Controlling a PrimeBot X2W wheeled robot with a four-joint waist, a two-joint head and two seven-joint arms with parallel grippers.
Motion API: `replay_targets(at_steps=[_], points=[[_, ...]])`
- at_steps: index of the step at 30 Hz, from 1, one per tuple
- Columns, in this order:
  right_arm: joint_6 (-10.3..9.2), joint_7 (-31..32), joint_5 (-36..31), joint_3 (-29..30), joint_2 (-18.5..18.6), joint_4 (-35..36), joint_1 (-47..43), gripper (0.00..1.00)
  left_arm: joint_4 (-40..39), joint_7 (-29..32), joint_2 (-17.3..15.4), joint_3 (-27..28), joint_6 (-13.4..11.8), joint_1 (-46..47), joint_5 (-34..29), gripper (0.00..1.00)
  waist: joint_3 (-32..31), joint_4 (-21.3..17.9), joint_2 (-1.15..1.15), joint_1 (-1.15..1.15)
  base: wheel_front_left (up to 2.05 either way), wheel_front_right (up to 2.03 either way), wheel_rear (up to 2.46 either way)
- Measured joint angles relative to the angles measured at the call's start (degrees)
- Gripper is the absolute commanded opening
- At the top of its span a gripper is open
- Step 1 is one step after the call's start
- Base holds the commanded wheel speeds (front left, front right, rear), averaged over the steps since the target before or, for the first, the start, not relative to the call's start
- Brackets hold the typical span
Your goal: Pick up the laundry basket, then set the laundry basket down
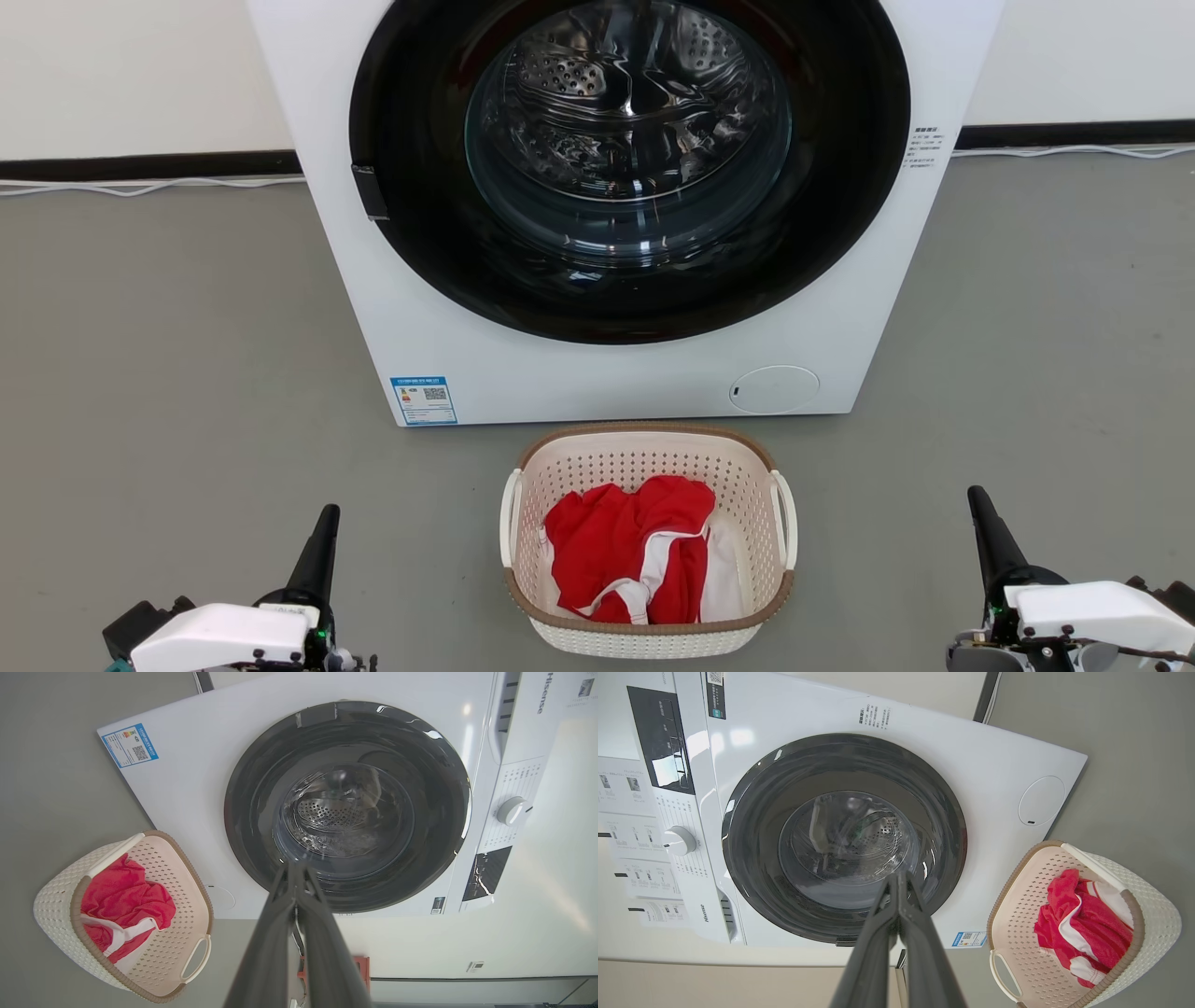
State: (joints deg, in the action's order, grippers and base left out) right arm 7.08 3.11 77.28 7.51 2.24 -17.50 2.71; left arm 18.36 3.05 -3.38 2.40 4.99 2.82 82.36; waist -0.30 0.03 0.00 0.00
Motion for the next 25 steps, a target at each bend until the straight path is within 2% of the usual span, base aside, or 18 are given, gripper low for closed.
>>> replay_targets(at_steps=[18, 25], points=[[0.00, 2.9, 13.9, 0.1, 0.0, 1.6, 0.1, 0.00, -2.5, 3.1, 1.1, 2.2, 1.7, 0.1, 8.9, 0.00, 0.5, 0.0, 0.00, 0.00, 0.00, 0.00, 0.00], [0.00, 2.9, 14.5, 0.1, 0.0, 1.7, 0.1, 0.00, -2.6, 3.1, 1.1, 2.3, 1.7, 0.1, 9.6, 0.00, 0.5, 0.0, 0.00, 0.00, 0.00, 0.00, 0.00]])
